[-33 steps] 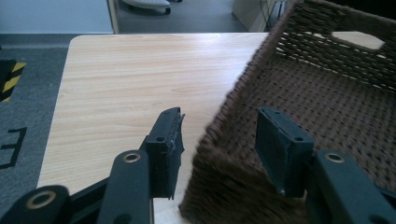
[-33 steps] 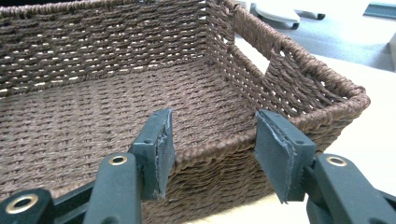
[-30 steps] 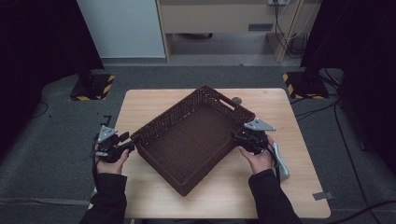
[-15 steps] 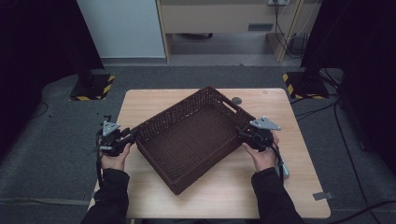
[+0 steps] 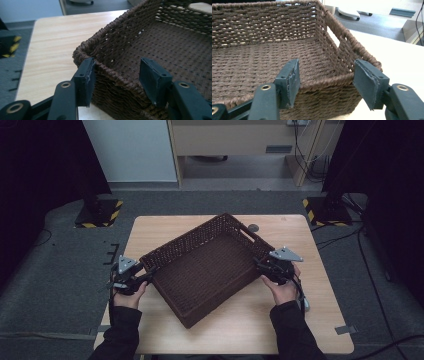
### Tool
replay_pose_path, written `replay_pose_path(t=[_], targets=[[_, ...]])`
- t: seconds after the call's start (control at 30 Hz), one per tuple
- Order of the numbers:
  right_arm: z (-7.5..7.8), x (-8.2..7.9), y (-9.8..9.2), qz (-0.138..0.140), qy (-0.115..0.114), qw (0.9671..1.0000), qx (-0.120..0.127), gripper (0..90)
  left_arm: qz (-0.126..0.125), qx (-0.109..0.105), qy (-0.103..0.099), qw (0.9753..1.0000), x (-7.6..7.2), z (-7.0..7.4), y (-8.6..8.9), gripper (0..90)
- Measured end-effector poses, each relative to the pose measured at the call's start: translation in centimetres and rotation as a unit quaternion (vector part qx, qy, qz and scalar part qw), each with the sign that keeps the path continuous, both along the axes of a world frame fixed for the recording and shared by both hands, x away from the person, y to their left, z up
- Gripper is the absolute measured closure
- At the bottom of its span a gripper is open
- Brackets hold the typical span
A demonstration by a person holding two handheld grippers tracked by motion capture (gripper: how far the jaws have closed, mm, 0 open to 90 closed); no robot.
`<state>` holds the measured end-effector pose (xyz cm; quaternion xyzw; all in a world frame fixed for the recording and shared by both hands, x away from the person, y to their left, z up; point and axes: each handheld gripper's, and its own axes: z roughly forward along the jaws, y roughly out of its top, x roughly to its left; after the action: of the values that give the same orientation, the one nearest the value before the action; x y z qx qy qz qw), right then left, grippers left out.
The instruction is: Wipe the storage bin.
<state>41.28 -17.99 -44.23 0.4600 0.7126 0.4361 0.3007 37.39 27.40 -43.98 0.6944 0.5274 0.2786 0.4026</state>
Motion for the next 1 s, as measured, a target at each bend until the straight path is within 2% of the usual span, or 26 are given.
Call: replay_pose_path(t=[0.13, 0.2, 0.37, 0.5, 0.6, 0.63, 0.67, 0.73, 0.9, 0.97, 1.0], targets=[[0.7, 0.3, -1.0, -0.012, -0.014, 0.9998, 0.01, 40.7, 0.003, -0.005, -0.004, 1.0, 0.7, -0.2, 0.2, 47.0], [0.8, 0.6, -1.5, -0.016, -0.014, 0.9997, 0.01, 42.5, 0.004, -0.005, -0.004, 1.0, 1.2, -0.3, 0.3, 47.6], [0.0, 1.5, -2.1, -0.018, 0.0, 0.9998, -0.009, 47.7, 0.0, -0.006, -0.001, 1.0, 1.4, -0.2, 0.3, 47.6], [-0.1, 1.7, -2.5, -0.015, -0.001, 0.9998, -0.016, 53.6, -0.002, -0.009, 0.002, 1.0, 0.8, 0.1, 0.2, 46.1], [-0.1, 1.8, -2.8, -0.021, 0.004, 0.9996, -0.017, 53.1, -0.01, -0.013, 0.002, 0.9999, 0.0, 0.1, -0.3, 44.9], [-0.1, 1.8, -3.0, -0.022, 0.003, 0.9996, -0.019, 52.5, -0.014, -0.009, 0.006, 0.9998, -0.2, 0.0, -0.6, 44.9], [-0.1, 1.9, -3.1, -0.023, 0.002, 0.9996, -0.018, 52.2, -0.011, 0.004, 0.004, 0.9999, -0.2, 0.0, -0.9, 44.4], [-0.2, 2.2, -3.1, -0.023, 0.005, 0.9995, -0.02, 51.4, -0.006, 0.014, 0.003, 0.9999, 0.0, 0.0, -1.1, 44.6], [-0.7, 2.8, -3.0, -0.013, 0.011, 0.9997, -0.018, 54.4, -0.019, -0.006, 0.003, 0.9998, 1.0, -0.3, -0.4, 45.7], [-0.8, 2.8, -2.9, -0.008, 0.02, 0.9997, -0.007, 57.7, -0.019, -0.004, 0.006, 0.9998, 1.1, -0.2, -0.4, 45.8], [-0.7, 2.7, -2.9, -0.007, 0.02, 0.9997, -0.013, 58.2, -0.018, -0.002, 0.006, 0.9998, 1.1, -0.1, -0.5, 45.8]])
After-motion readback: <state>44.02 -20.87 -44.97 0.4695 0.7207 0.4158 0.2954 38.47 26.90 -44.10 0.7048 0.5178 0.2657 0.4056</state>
